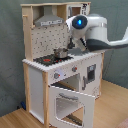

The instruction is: Play with the kitchen

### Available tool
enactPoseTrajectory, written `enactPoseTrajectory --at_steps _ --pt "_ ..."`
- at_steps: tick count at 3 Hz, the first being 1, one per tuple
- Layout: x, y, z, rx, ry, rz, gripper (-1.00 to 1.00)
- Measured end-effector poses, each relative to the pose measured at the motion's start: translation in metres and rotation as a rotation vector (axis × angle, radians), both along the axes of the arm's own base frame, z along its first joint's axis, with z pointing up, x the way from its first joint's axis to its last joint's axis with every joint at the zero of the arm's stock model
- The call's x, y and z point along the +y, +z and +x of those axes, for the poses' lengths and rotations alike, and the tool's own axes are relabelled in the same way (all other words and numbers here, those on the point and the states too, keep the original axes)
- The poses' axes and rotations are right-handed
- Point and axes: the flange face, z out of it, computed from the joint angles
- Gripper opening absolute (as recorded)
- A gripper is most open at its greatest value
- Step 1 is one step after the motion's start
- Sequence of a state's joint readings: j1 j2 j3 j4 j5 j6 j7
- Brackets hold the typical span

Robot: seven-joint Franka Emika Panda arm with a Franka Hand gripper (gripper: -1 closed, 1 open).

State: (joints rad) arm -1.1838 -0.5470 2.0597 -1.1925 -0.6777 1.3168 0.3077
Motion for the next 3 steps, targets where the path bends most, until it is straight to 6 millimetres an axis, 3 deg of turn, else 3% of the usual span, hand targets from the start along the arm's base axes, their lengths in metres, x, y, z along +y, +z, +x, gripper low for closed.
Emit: enactPoseTrajectory --at_steps 3 --pt "0.024 -0.056 -0.038 -0.115 0.079 -0.325 1.00"
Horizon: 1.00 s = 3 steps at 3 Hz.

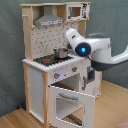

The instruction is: Play with the kitchen

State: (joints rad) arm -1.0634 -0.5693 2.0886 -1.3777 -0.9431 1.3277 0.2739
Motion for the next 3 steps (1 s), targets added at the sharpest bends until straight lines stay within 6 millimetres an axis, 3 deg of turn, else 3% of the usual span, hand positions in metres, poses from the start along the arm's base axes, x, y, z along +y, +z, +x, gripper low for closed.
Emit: enactPoseTrajectory --at_steps 2,3 --pt "0.021 -0.024 -0.019 -0.080 0.123 -0.207 1.00" --pt "0.040 -0.027 -0.034 -0.128 0.209 -0.302 1.00"
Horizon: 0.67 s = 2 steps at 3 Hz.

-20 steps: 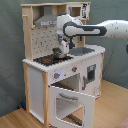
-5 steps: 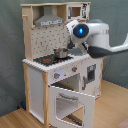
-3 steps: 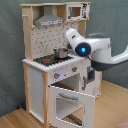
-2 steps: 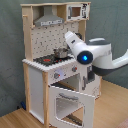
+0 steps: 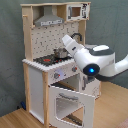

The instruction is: Play with the kitchen

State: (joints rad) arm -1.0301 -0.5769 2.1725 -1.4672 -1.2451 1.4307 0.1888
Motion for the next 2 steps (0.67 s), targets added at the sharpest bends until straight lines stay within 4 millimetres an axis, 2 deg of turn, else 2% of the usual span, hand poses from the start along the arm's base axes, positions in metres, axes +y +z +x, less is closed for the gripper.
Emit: enactPoseTrajectory --at_steps 2 --pt "0.037 -0.012 -0.031 -0.068 0.176 -0.187 1.00"
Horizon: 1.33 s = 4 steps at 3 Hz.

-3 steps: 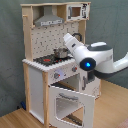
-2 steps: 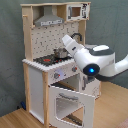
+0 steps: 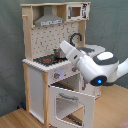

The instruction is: Play with the kitchen

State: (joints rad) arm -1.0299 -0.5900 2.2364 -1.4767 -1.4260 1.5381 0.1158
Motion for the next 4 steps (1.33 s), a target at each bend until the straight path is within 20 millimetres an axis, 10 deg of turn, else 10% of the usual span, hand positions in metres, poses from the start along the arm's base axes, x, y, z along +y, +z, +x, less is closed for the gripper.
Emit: enactPoseTrajectory --at_steps 4 --pt "0.035 -0.071 -0.041 -0.024 0.334 -0.255 1.00"
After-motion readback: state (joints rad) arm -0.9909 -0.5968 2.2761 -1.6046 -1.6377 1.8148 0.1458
